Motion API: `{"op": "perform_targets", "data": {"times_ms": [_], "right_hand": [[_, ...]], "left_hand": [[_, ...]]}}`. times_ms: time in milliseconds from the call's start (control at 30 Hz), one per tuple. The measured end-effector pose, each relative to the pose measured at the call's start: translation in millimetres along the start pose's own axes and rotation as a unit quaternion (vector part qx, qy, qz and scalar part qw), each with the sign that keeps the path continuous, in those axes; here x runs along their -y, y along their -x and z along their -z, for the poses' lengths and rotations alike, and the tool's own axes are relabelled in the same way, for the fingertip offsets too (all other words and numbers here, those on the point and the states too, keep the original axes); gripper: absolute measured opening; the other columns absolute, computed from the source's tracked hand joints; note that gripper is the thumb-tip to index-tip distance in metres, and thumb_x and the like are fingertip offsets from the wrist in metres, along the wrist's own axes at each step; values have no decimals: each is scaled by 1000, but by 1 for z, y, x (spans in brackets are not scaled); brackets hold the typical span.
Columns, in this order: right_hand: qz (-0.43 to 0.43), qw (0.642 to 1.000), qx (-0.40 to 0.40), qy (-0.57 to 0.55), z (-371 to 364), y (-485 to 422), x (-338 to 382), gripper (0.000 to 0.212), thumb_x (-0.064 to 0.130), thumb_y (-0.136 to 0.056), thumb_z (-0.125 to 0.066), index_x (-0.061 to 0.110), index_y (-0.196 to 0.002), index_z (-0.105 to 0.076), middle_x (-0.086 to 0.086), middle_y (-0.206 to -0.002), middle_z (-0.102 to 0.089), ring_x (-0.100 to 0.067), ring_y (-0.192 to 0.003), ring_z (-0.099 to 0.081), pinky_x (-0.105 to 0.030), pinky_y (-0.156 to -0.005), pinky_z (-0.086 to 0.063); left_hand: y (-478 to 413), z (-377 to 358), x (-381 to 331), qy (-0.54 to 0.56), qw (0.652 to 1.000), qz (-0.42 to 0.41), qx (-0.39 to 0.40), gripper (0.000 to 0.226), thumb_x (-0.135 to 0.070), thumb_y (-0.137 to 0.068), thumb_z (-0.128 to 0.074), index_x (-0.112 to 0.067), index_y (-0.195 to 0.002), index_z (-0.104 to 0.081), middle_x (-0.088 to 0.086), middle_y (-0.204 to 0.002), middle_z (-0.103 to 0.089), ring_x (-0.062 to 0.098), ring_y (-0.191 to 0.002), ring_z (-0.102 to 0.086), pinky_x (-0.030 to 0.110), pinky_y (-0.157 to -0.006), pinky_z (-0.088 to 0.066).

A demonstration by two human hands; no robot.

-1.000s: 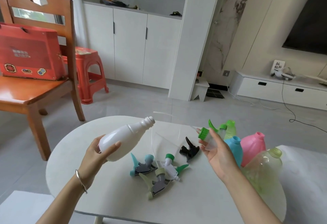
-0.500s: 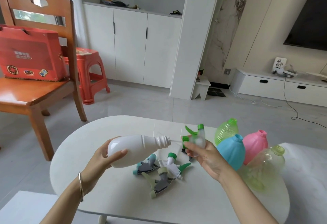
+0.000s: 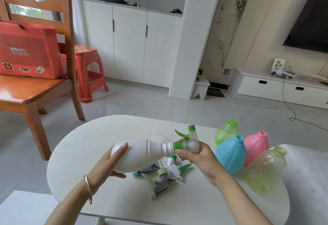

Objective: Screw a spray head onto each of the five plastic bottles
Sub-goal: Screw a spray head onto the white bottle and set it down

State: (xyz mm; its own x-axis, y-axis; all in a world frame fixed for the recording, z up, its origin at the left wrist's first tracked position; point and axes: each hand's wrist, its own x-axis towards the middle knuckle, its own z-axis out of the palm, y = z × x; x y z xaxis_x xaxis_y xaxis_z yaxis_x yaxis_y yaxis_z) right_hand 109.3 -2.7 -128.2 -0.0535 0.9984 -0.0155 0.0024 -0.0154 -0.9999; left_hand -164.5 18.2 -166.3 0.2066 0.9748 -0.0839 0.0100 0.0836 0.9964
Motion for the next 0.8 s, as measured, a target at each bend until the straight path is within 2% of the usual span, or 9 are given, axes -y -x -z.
{"op": "perform_targets", "data": {"times_ms": [133, 233, 333, 433, 500, 567, 633, 733, 800], "right_hand": [[-49, 993, -46, -93, 0, -3, -6, 41, 29, -49, -85, 11, -83, -70, -1, -67, -68, -13, -60, -61, -22, -60, -52], [-62, 987, -47, -138, -4, -3, -10, 38, 26, -51, -84, 10, -84, -71, -1, -67, -67, -11, -59, -61, -21, -60, -53], [-65, 982, -54, -170, -3, -5, -11, 32, 22, -56, -81, 9, -84, -72, -1, -66, -67, -11, -59, -61, -20, -60, -54], [-68, 980, -46, -181, 1, -6, -9, 26, 18, -58, -80, 9, -81, -74, -2, -69, -68, -11, -61, -62, -20, -61, -54], [-62, 986, -27, -150, 0, -6, -8, 29, 18, -54, -81, 9, -81, -74, -4, -72, -71, -11, -64, -65, -21, -62, -54], [-59, 989, -25, -134, -1, -5, -7, 32, 19, -53, -82, 9, -81, -73, -4, -72, -72, -12, -65, -66, -21, -63, -54], [-60, 989, -34, -134, 1, -5, -7, 29, 20, -54, -81, 9, -80, -74, -4, -70, -71, -11, -63, -66, -20, -61, -54], [-74, 982, -52, -164, 5, -4, -7, 23, 19, -59, -79, 7, -79, -74, -3, -67, -69, -11, -58, -63, -19, -58, -53], [-79, 979, -47, -182, 4, -4, -9, 27, 18, -59, -79, 7, -82, -73, -4, -69, -68, -11, -60, -63, -20, -59, -54]], "left_hand": [[0, 1, -1, 27, 997, -50, 59, 91, -60, -45, -84, -28, -124, -52, -3, -119, -66, 17, -112, -62, 25, -82, -55], [3, -1, -4, 64, 991, 17, 113, 85, -66, -58, -73, -47, -132, -36, -8, -130, -55, 18, -117, -58, 28, -82, -56], [4, -2, -3, -1, 997, 2, 82, 73, -57, -73, -68, -57, -131, -25, -22, -131, -41, 11, -112, -57, 28, -77, -58], [1, 0, -2, -18, 995, -53, 78, 97, -40, -54, -86, -40, -135, -32, -13, -127, -52, 15, -113, -58, 22, -81, -54], [0, 0, 1, 31, 994, -47, 96, 100, -52, -48, -86, -32, -134, -39, -2, -128, -57, 20, -117, -58, 23, -82, -54], [4, -3, -3, 90, 989, 12, 113, 93, -73, -54, -71, -42, -134, -35, -2, -132, -52, 20, -112, -61, 28, -79, -57], [6, -3, -5, 45, 992, 24, 117, 78, -77, -60, -61, -53, -130, -35, -5, -134, -47, 15, -102, -66, 34, -76, -59], [1, 2, -4, 1, 994, -45, 101, 93, -38, -62, -81, -52, -137, -29, -14, -135, -45, 11, -109, -63, 30, -86, -55], [-1, 3, -2, 25, 991, -53, 120, 104, -32, -53, -89, -39, -140, -32, -8, -133, -51, 14, -115, -60, 24, -86, -54]]}}
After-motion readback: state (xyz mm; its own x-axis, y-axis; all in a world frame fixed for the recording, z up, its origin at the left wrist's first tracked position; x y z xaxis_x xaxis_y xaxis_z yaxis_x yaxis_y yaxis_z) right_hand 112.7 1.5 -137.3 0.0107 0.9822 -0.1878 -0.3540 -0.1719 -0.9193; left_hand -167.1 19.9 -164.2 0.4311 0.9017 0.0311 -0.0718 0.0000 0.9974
